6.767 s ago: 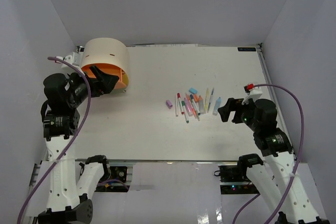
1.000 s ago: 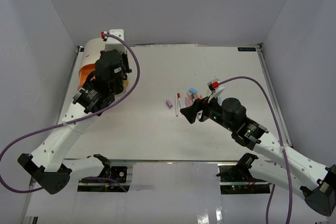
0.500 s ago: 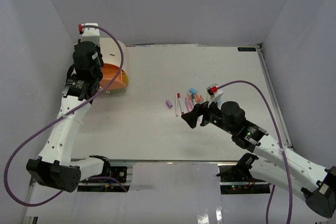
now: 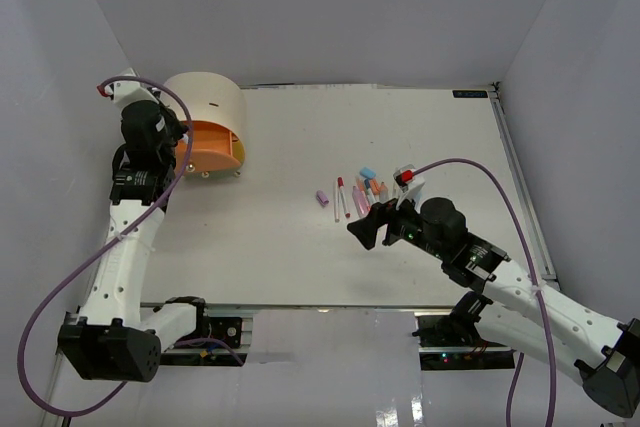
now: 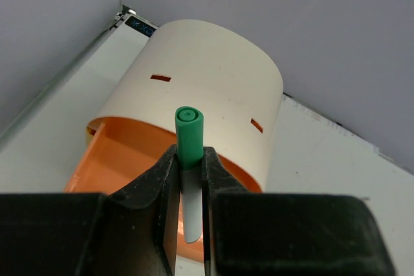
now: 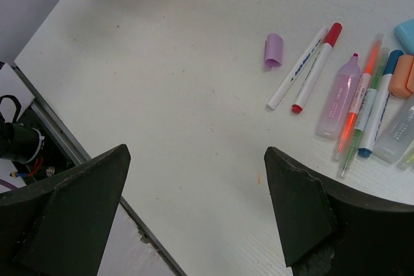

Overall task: Sort the stationery into containers
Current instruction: Place the pen in the storage box.

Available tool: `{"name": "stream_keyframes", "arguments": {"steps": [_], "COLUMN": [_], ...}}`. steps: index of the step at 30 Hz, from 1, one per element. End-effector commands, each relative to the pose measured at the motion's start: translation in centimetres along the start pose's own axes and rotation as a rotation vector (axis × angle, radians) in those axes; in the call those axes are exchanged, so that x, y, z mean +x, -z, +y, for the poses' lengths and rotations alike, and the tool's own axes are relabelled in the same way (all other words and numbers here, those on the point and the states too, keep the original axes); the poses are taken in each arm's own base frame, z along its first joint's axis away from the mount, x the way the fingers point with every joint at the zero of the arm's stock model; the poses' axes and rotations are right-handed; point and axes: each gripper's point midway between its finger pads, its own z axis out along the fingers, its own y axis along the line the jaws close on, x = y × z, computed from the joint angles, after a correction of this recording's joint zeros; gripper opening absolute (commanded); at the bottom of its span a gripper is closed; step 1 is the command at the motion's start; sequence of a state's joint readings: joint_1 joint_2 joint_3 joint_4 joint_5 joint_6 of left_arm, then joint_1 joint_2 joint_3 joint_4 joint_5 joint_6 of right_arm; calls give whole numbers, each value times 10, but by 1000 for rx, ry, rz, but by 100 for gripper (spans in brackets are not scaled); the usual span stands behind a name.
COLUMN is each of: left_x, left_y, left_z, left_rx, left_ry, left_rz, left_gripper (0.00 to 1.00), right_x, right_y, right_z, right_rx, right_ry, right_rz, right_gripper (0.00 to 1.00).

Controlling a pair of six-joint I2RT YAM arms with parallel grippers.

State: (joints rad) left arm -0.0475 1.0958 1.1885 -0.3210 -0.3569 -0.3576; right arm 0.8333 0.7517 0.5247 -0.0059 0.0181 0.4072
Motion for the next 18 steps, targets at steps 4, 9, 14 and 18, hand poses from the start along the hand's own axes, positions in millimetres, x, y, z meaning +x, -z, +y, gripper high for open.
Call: {"name": "stream_keyframes", "arguments": {"steps": [4,9,14,18], "left_x": [-3,12,18,26], "left_y": [2,-2,-3,-7], "left_z": [-7,-10,-10,-10], "left_rx": [34,49,66,66], "left_ry": [212,261,299,303], "left_rz": [-47,-19,-39,-21], "left_gripper": [6,8,12,20], "right_x": [-6,-4,-2,-2], "right_y": [3,6,7,7], "right_z": [5,4,4,4], "right_rx": [-30,-31,-31,-32], "right_ry": [18,15,12,9], "right_rz": [-37,-43,-43,-44], "right_gripper": [91,91,91,90]}}
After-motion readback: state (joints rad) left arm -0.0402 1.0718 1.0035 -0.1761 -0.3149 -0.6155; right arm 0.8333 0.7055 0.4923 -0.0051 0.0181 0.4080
